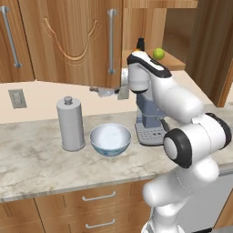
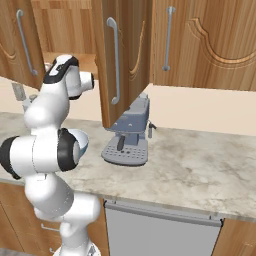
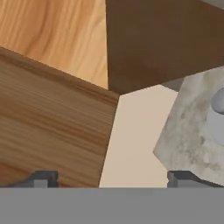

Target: Open the cabinet. Pick the peach and pear from the cabinet and place them into the bowl. Then close the cabinet.

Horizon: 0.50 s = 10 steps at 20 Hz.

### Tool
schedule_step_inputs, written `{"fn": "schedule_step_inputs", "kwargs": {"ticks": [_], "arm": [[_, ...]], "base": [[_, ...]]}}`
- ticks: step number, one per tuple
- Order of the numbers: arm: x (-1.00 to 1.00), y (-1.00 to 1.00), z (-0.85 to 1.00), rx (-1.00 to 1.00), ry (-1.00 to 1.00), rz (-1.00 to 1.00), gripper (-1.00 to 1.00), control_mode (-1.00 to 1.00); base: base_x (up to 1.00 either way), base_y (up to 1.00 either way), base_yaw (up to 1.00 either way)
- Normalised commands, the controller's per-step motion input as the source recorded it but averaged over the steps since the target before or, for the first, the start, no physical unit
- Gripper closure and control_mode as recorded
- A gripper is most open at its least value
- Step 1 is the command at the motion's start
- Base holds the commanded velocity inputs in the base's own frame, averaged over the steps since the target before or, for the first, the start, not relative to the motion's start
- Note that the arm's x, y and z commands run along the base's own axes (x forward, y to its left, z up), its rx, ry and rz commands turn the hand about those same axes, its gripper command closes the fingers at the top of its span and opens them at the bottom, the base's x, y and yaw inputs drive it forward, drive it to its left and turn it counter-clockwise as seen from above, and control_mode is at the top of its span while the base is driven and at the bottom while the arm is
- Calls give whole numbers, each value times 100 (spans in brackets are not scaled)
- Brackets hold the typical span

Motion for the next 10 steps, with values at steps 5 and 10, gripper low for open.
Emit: {"fn": "schedule_step_inputs", "kwargs": {"ticks": [5, 10], "arm": [[-100, 31, 77, 12, -44, 11, -100, -100], [-98, 97, -28, 1, -42, 11, -100, -100]], "base": [[0, 0, 0], [0, 0, 0]]}}
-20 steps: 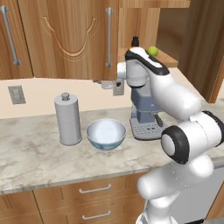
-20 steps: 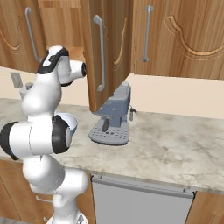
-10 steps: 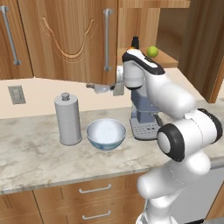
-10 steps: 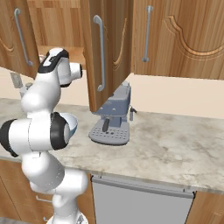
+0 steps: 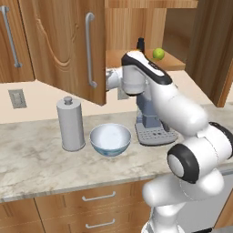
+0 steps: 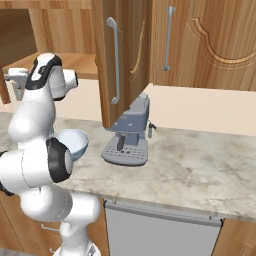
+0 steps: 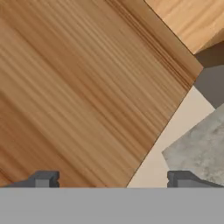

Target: Open the cabinet. Pick the peach and pear from the cabinet and place them into the bowl. Then close the cabinet.

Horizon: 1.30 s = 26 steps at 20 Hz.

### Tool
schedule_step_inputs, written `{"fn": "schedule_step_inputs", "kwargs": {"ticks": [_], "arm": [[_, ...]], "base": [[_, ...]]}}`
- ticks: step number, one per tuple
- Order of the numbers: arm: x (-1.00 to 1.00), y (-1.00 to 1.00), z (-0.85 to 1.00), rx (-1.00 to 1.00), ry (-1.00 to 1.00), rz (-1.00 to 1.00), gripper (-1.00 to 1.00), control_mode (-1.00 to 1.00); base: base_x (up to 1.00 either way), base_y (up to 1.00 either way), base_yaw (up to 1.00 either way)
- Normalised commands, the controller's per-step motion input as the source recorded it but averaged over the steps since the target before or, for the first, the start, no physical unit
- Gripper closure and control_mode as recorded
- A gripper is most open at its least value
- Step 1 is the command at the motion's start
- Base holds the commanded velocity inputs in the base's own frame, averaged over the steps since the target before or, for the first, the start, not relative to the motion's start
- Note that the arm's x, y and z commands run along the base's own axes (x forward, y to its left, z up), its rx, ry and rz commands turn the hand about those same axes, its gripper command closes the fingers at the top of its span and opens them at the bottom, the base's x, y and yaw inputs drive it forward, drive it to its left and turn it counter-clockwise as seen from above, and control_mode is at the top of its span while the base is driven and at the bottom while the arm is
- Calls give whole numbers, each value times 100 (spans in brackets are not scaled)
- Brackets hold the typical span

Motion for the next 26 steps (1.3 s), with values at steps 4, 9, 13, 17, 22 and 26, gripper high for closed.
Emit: {"fn": "schedule_step_inputs", "kwargs": {"ticks": [4, 9, 13, 17, 22, 26], "arm": [[-36, 100, -45, 0, -26, 2, -100, -100], [-6, 69, -22, 2, -8, 0, -100, -100], [-36, -62, 45, 0, -5, -12, -100, -100], [-65, -100, 90, 0, -10, -38, -100, -100], [-63, -91, 80, 0, 0, -52, -100, -100], [-67, -88, 60, -3, 0, -52, -100, -100]], "base": [[0, 0, 0], [0, 0, 0], [0, 0, 0], [0, 0, 0], [0, 0, 0], [0, 0, 0]]}}
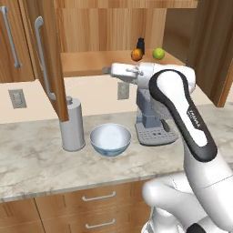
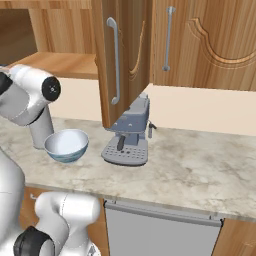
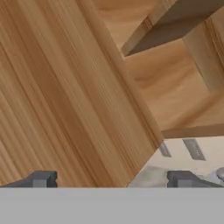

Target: Open the cabinet. Pick the peach and pear from the cabinet and place them into the bowl. Then close the cabinet.

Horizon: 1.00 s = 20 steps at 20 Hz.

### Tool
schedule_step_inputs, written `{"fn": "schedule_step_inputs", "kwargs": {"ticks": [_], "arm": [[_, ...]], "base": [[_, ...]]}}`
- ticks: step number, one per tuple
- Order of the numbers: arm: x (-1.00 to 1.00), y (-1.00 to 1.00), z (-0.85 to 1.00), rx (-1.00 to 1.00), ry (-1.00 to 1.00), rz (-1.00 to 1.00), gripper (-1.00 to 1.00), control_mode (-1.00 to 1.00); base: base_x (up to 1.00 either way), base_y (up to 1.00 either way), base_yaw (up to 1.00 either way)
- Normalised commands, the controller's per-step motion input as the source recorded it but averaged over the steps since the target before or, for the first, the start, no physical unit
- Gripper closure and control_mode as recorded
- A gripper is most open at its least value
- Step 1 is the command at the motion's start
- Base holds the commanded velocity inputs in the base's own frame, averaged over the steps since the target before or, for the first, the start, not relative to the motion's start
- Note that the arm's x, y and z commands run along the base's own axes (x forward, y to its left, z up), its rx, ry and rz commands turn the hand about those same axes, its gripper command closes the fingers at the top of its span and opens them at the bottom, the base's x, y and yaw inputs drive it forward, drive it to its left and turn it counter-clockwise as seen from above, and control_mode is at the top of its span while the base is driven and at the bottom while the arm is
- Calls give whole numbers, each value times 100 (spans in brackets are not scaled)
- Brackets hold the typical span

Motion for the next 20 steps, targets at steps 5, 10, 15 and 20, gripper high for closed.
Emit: {"fn": "schedule_step_inputs", "kwargs": {"ticks": [5, 10, 15, 20], "arm": [[-55, -82, 46, -9, 6, -47, -100, -100], [-32, -55, 8, -18, 17, -41, -100, -100], [0, -17, 0, -25, 33, -29, -100, -100], [0, -1, 0, -17, 31, -20, -100, -100]], "base": [[0, 0, 0], [0, 0, 0], [0, 0, 0], [0, 0, 0]]}}
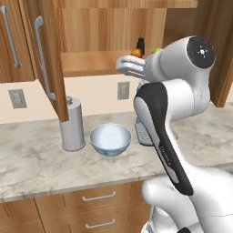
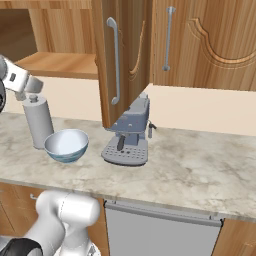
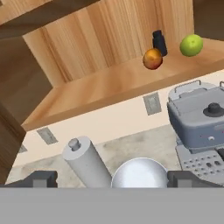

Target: Open the cabinet. Pick the peach and pear from the cabinet and place them into the bowl. Then close the cabinet.

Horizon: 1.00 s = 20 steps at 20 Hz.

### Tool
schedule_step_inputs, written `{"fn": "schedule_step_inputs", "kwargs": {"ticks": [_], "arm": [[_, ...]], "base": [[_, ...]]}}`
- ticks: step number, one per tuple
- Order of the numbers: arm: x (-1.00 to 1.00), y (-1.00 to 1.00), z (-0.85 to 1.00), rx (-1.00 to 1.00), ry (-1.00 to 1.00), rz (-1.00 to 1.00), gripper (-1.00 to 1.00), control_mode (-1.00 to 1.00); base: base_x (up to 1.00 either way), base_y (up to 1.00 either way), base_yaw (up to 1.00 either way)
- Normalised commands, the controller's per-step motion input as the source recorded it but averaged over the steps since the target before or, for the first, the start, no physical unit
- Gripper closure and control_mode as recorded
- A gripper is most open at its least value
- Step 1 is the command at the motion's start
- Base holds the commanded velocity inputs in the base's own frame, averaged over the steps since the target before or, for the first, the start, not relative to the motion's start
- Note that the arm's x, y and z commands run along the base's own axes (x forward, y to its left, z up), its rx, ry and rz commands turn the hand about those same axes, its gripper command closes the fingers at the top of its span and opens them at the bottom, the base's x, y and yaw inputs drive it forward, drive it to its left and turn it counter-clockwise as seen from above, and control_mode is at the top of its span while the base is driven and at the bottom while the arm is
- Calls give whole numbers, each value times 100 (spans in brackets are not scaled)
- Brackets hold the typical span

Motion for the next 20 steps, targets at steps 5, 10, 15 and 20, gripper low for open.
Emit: {"fn": "schedule_step_inputs", "kwargs": {"ticks": [5, 10, 15, 20], "arm": [[3, 0, 0, -4, 3, -2, -100, -100], [20, -42, 0, 0, 1, 5, -100, -100], [28, -71, 0, 0, -3, 7, -100, -100], [35, -65, -2, -7, -11, 6, -100, -100]], "base": [[0, 0, 0], [0, 0, 0], [0, 0, 0], [0, 0, 0]]}}
